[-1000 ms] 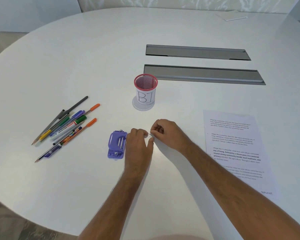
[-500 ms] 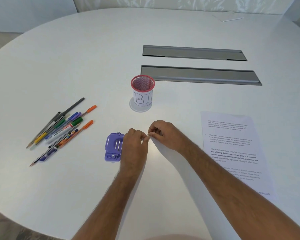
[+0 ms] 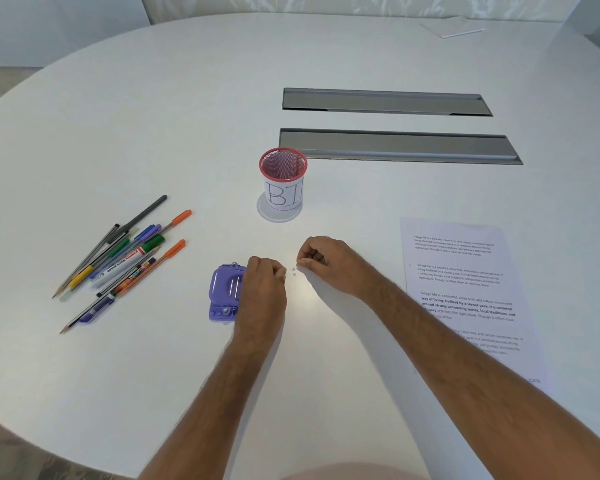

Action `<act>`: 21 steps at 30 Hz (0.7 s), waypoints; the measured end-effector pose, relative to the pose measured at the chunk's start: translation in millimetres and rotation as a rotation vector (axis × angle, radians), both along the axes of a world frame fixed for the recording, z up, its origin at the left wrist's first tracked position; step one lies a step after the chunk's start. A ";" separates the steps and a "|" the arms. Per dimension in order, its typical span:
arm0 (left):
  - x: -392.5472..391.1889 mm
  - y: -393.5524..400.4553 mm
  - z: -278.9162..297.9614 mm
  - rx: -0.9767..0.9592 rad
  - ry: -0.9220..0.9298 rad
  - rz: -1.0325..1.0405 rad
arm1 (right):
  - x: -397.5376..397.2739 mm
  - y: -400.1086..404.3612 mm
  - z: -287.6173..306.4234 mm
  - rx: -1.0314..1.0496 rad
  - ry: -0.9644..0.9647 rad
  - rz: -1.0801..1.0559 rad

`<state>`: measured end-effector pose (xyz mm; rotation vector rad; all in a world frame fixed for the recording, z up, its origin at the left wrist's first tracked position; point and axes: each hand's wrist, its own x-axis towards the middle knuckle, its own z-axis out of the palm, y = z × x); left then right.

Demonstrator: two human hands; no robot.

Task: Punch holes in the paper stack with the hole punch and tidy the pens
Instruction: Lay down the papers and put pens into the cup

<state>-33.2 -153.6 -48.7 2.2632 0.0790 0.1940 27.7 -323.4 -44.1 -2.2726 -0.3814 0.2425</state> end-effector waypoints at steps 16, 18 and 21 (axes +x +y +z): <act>3.2 -11.0 9.1 0.248 -0.077 -0.046 | -1.2 -1.5 6.9 0.018 0.013 0.018; 2.6 -9.8 11.4 0.350 -0.124 -0.092 | -1.4 -1.3 6.2 0.020 0.009 0.016; 0.6 -6.1 8.3 0.512 -0.187 -0.193 | -0.9 -0.9 5.5 0.010 0.002 0.012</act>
